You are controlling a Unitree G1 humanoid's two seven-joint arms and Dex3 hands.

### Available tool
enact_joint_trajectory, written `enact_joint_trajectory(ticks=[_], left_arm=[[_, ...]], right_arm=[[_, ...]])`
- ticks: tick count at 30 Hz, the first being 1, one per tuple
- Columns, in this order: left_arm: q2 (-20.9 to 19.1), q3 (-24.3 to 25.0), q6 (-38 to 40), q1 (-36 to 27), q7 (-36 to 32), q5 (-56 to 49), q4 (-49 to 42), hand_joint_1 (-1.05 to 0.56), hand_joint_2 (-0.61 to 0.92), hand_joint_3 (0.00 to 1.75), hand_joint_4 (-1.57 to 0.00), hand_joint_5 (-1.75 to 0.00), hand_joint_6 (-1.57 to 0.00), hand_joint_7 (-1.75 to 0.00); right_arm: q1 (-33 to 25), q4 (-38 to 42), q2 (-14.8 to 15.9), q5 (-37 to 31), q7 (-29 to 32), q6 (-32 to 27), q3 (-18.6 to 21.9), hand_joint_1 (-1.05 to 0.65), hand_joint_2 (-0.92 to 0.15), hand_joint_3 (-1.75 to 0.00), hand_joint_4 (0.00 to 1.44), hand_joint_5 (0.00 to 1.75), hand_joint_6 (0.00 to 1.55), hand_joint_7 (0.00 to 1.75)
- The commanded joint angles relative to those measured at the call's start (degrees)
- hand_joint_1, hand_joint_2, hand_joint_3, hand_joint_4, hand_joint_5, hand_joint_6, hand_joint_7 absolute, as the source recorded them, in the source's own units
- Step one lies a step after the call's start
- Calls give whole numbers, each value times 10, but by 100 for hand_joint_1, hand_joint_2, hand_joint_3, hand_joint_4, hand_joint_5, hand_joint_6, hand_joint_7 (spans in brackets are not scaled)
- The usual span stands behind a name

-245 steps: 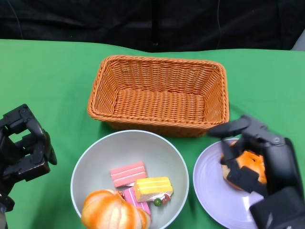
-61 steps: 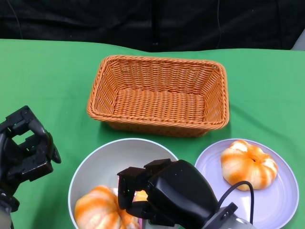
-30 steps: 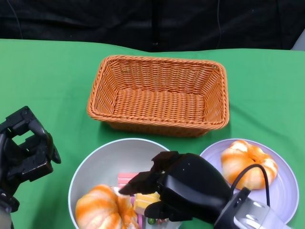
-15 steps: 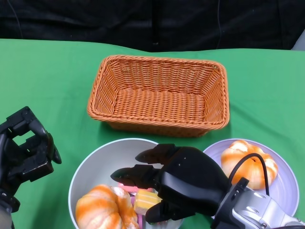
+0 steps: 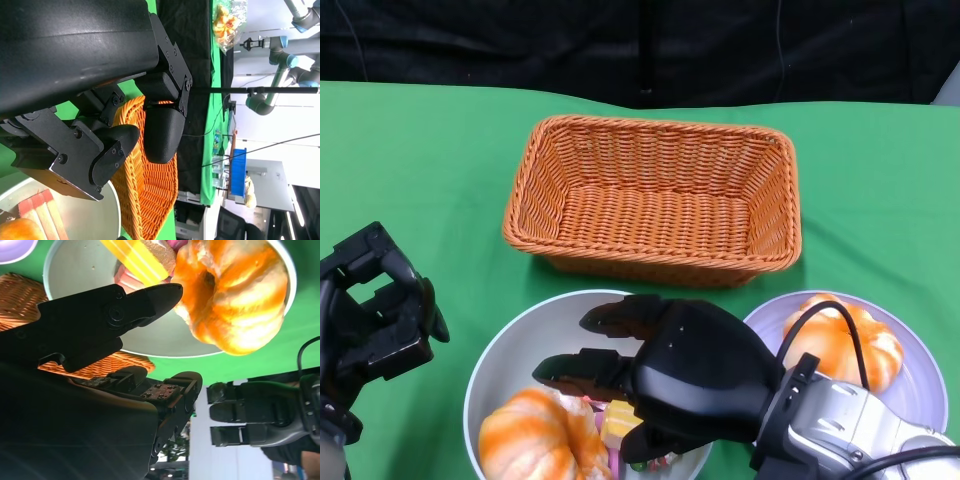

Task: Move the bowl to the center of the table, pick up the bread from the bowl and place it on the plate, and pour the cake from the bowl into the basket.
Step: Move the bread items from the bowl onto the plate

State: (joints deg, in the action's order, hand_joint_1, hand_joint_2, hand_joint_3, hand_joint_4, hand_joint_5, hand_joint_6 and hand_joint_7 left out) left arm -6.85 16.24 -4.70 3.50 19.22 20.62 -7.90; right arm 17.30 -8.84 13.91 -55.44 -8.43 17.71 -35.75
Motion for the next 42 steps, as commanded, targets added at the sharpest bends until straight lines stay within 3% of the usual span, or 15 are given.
enact_joint_trajectory(ticks=[1,7,13,14,16,18,20,23,24,27,29,35,38,42], left_arm=[[-4,-1,15,-5,-29,-12,17,-5,52,118,-95,-175,-80,-171],[-5,6,66,-1,-23,29,32,-4,57,102,-95,-175,-78,-167],[-3,20,203,0,-53,113,85,-25,50,102,-95,-175,-77,-172],[-7,22,236,0,-61,126,98,-28,51,101,-95,-175,-76,-173],[-14,61,373,17,-99,239,105,-33,59,95,-89,-175,-67,-174],[-22,92,463,30,-121,323,101,-43,77,67,-77,-175,-45,-175],[-10,87,418,19,-107,299,114,-42,87,52,-72,-175,-42,-175],[-14,34,269,-7,-74,160,126,-29,82,43,-83,-175,-60,-175],[-15,27,254,-9,-77,139,125,-26,81,42,-85,-175,-62,-175],[-3,45,314,0,-124,172,136,-28,81,41,-89,-175,-68,-175],[4,52,320,3,-116,191,134,-31,88,43,-88,-175,-66,-175],[-18,8,149,-5,-48,58,79,-24,73,41,-91,-175,-74,-168],[-14,4,122,-9,-41,42,75,-23,53,68,-91,-175,-81,-155],[-9,2,130,-19,-48,40,98,-23,60,67,-88,-175,-80,-157]], right_arm=[[27,4,2,-6,-16,6,-4,-69,-91,-1,38,2,41,0],[56,24,-8,-11,-2,26,-14,-70,-92,-2,40,3,42,1],[81,36,-16,-25,5,39,-22,-74,-92,-5,42,4,39,0],[85,40,-18,-24,13,43,-22,-73,-92,-5,43,5,40,0],[94,50,-24,-19,23,52,-22,-70,-92,-5,45,5,41,1],[101,54,-28,-16,19,54,-22,-68,-92,-4,45,6,41,1],[110,54,-29,-21,8,53,-25,-68,-92,-3,44,5,40,0],[120,62,-33,-24,11,56,-29,-69,-92,-2,46,6,41,1],[123,64,-34,-25,13,58,-31,-69,-92,-2,46,6,41,0],[131,68,-36,-26,8,59,-35,-71,-91,-1,43,4,38,0],[134,69,-36,-25,9,62,-36,-72,-91,-1,43,4,38,0],[128,67,-34,-20,8,67,-36,-73,-88,0,45,5,38,0],[122,64,-34,-20,3,63,-36,-76,-89,0,44,5,37,0],[115,63,-32,-19,1,61,-35,-77,-91,-1,42,4,36,0]])
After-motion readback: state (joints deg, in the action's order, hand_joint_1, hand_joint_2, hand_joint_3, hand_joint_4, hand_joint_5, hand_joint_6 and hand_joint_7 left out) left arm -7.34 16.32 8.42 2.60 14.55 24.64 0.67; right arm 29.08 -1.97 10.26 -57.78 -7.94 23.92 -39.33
